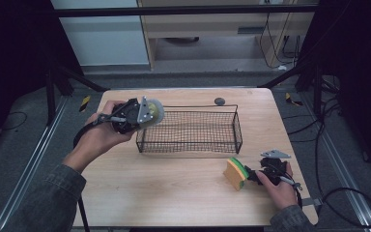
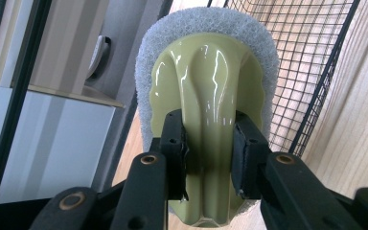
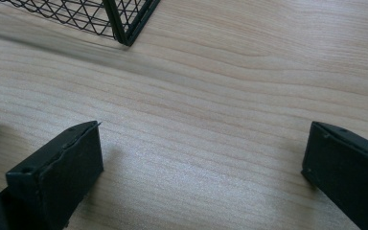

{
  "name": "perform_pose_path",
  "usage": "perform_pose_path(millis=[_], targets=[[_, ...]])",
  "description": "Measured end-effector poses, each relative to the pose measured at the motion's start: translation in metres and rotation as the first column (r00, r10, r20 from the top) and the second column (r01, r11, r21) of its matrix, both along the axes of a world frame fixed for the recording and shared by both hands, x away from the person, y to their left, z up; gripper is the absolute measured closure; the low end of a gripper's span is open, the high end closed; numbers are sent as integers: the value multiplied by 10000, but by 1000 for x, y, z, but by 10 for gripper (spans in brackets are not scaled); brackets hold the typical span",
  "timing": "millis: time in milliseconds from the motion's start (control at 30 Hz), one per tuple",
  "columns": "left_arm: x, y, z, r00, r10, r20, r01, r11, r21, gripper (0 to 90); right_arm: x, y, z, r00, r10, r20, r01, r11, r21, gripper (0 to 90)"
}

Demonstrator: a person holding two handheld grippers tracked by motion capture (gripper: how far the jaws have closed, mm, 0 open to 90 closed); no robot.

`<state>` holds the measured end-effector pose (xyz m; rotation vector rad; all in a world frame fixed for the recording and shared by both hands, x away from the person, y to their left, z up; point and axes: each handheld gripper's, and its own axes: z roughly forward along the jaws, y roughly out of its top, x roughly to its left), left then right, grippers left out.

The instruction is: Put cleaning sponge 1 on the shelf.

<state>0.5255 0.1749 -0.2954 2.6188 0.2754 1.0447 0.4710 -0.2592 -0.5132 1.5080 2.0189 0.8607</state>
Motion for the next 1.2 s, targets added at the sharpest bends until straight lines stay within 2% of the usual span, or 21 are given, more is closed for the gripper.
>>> perform_pose_path(millis=[67,267,400,700,1200], targets=[[1,-1,0,10000,-15,37,15,9999,-123,701,0,0,0,10000,10,-1,-10,10000,1,4],[7,-5,2,9999,-83,60,83,9999,-61,701,0,0,0,10000,11,2,-11,10000,-10,4],[12,-8,3,10000,-47,71,49,9998,-168,701,0,0,0,10000,3,2,-3,10000,-8,4],[21,-18,3,9999,-101,64,100,9999,112,701,0,0,0,10000,26,6,-26,10000,-38,4],[28,-33,-8,9998,-187,-78,188,9996,193,701,1,0,0,10000,-10,-9,10,10000,-18,4]])
